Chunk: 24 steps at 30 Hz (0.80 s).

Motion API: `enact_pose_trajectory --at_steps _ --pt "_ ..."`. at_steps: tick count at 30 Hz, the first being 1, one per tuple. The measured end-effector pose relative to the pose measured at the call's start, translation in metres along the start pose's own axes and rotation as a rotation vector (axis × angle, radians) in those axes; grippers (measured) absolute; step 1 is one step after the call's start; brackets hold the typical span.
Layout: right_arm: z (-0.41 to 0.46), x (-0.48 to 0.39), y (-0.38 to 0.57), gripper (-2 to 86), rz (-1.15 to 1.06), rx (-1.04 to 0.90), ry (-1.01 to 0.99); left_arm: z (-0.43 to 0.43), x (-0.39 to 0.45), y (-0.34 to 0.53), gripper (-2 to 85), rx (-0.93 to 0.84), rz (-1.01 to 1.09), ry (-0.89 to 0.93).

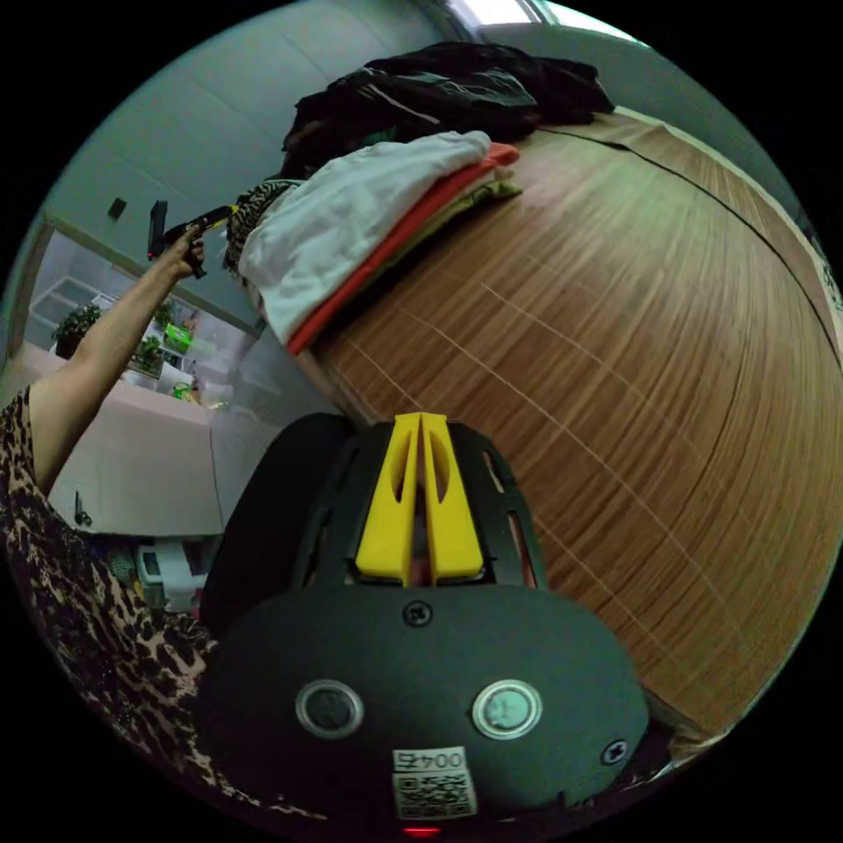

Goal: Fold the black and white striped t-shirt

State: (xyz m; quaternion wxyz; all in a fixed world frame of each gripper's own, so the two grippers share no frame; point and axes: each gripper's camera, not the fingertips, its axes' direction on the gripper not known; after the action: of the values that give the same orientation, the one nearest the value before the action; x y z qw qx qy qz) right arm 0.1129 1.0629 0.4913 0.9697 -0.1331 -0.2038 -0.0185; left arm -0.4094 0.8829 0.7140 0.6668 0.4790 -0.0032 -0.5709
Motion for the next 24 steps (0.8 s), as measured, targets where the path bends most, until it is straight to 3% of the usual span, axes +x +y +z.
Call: enact_pose_trajectory --at_steps 4,9,16,21,24 --pt "0.001 0.023 0.024 -0.8 0.066 -0.007 -0.044 0.002 0.005 -0.026 8.1 -0.102 0.041 0.016" --pt "-0.002 0.046 0.048 -0.8 0.113 0.006 -0.102 -0.060 0.013 -0.051 4.1 -0.065 0.094 -0.018" --pt "-0.016 0.077 0.083 -0.7 0.166 0.074 -0.198 -0.199 -0.017 -0.093 2.3 0.172 0.007 0.217" --pt "-0.027 0.091 0.111 -0.7 0.171 0.108 -0.220 -0.276 -0.019 -0.115 1.8 0.275 0.037 0.290" --pt "-0.033 0.100 0.128 -0.7 0.181 0.124 -0.235 -0.355 -0.022 -0.135 1.6 0.480 0.040 0.456"
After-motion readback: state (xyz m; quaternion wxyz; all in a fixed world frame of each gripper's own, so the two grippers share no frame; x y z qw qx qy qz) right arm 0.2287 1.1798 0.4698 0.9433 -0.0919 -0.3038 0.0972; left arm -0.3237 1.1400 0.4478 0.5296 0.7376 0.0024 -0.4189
